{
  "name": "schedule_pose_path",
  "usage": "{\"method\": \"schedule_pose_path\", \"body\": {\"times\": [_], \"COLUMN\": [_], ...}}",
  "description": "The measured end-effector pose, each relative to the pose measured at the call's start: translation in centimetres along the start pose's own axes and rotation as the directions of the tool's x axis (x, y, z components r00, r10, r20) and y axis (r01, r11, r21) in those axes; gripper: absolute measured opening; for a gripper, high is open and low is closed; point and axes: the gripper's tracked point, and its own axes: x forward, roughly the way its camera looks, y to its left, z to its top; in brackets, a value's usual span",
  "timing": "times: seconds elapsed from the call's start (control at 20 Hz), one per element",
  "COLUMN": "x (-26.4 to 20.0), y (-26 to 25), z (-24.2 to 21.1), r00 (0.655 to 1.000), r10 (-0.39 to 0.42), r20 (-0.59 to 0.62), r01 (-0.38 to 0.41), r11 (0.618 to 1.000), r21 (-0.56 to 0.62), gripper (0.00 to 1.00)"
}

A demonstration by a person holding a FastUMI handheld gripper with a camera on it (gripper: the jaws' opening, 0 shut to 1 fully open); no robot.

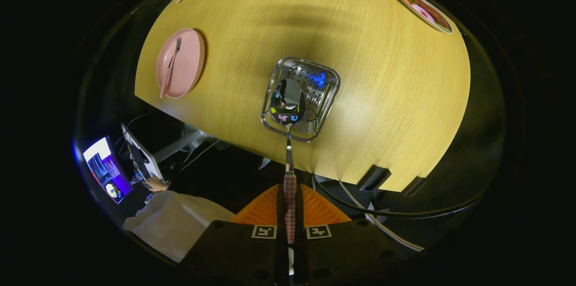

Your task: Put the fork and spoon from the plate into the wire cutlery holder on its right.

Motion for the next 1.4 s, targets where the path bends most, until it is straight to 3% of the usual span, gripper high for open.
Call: {"method": "schedule_pose_path", "body": {"times": [0.45,0.6,0.7,0.85,0.9,0.95,1.15,1.4], "x": [1.5,1.4,1.1,-0.2,-0.5,-1.5,-4.1,-5.9], "y": [-2.7,-2.5,-2.5,-2.9,-2.6,-2.6,-1.5,-0.8], "z": [3.1,3.7,4.2,4.5,4.4,4.6,4.6,3.3], "r00": [0.99,0.992,0.996,1.0,1.0,0.999,0.968,0.892], "r10": [-0.081,-0.057,-0.034,-0.011,0.005,0.019,0.081,0.062], "r20": [-0.113,-0.111,-0.087,-0.024,0.009,0.048,0.239,0.447], "r01": [0.073,0.05,0.031,0.011,-0.005,-0.021,-0.093,-0.11], "r11": [0.995,0.997,0.999,1.0,1.0,0.999,0.995,0.991], "r21": [-0.067,-0.061,-0.037,0.001,0.019,0.03,0.042,0.081], "gripper": [0.12,0.21,0.32,0.79,0.86,1.0,1.0,1.0]}}
